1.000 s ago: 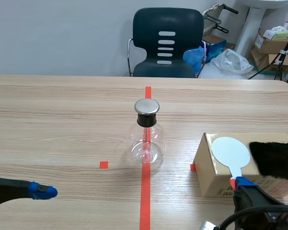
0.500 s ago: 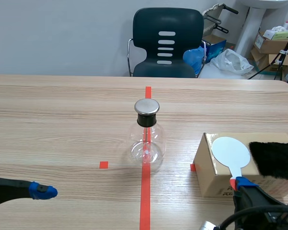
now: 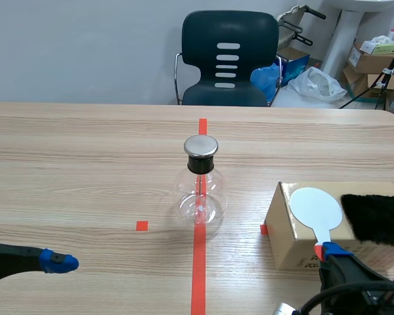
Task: Do the electroscope experiment
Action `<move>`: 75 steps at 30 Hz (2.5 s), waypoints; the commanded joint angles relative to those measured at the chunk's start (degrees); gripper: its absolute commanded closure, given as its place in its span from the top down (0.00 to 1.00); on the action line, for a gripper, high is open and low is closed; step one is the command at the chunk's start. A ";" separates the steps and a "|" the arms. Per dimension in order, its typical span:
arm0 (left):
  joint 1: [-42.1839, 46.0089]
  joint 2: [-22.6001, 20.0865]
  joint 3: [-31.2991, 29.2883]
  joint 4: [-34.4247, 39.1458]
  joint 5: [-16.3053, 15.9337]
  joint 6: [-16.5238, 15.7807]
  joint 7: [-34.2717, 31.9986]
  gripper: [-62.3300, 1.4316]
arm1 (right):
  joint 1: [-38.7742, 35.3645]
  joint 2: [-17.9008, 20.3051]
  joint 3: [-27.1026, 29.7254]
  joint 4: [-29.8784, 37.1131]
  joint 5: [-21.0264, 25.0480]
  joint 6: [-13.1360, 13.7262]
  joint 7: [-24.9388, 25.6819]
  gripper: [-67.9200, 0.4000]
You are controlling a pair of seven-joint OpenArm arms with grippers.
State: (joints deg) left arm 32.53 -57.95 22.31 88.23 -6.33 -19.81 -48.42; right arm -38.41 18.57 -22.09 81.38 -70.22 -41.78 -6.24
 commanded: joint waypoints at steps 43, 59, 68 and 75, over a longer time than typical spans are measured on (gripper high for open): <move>-0.15 0.15 -0.26 0.35 -0.07 -0.48 -1.01 0.57 | 0.33 0.28 0.31 1.29 -0.04 -3.08 0.22 0.02; -7.02 5.68 2.71 0.22 0.15 0.83 6.97 0.11 | 0.11 0.31 0.28 1.46 -0.22 -3.08 -0.09 0.02; -17.88 11.06 11.63 -3.76 0.13 3.15 13.73 0.11 | -3.82 0.35 0.26 11.63 -3.65 -3.08 -4.24 0.02; -27.39 16.46 18.36 -13.07 -0.02 5.27 15.30 0.11 | -1.49 0.50 -1.31 13.77 -9.60 -2.80 -9.90 0.02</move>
State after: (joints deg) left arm 5.48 -42.04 40.93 74.63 -5.87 -14.94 -32.32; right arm -41.36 18.59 -22.96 95.13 -79.20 -41.32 -15.79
